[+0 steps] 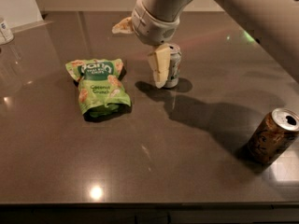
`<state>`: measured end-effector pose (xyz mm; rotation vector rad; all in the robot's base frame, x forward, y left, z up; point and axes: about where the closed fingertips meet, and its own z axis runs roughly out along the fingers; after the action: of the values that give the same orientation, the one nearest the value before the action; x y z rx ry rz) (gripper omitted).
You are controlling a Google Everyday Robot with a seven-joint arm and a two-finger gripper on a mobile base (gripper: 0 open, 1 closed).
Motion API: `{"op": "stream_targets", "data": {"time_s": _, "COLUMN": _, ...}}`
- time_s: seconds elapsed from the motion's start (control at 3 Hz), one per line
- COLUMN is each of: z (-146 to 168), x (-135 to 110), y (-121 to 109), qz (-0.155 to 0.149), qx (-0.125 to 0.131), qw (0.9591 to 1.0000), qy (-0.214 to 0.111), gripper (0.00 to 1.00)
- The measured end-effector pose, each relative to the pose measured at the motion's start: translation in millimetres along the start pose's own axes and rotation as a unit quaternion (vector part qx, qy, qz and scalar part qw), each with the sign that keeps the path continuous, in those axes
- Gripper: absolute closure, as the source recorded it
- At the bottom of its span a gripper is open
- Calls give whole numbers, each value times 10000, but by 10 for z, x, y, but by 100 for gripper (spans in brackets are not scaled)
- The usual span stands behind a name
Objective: Pick green rice chip bag
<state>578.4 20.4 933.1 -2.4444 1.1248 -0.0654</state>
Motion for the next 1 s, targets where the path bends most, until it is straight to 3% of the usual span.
{"op": "stream_targets", "data": {"time_s": 0.33, "z": 149, "x": -260, "y": -87, "qz": -675, "qx": -260, "qw": 9973, "qy": -142, "gripper": 0}}
{"op": "stream_targets", "data": {"time_s": 1.0, "z": 463, "x": -565, "y": -269, "qz": -1541, "qx": -818, "qw": 9844, "qy": -205, "gripper": 0}}
